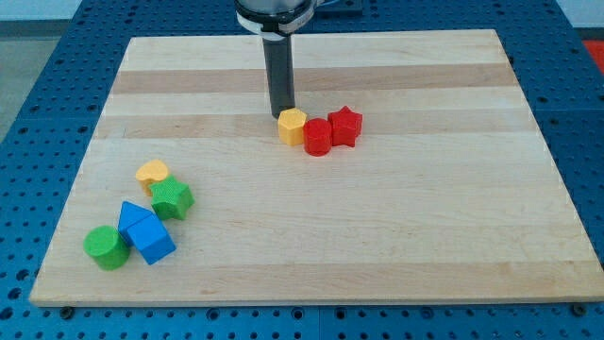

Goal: Move arm to the top left of blue triangle

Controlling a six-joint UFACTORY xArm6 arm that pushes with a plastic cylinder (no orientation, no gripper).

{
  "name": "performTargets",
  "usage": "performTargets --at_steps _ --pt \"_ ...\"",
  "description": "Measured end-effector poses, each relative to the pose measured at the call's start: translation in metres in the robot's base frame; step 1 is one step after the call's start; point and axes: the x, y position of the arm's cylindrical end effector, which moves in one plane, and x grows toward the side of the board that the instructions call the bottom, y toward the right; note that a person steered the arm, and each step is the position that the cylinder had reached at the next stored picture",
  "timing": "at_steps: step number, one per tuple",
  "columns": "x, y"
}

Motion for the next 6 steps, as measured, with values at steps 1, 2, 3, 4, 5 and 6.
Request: performTargets --at_steps 1,2,3,4,5,6 --pt "0.000 -0.045" --pt "0.011 -0.095" --pt "0.031 -0.149" --pt "0.054 -0.190" --pt "0.085 -0.219" --pt "0.115 -0.229"
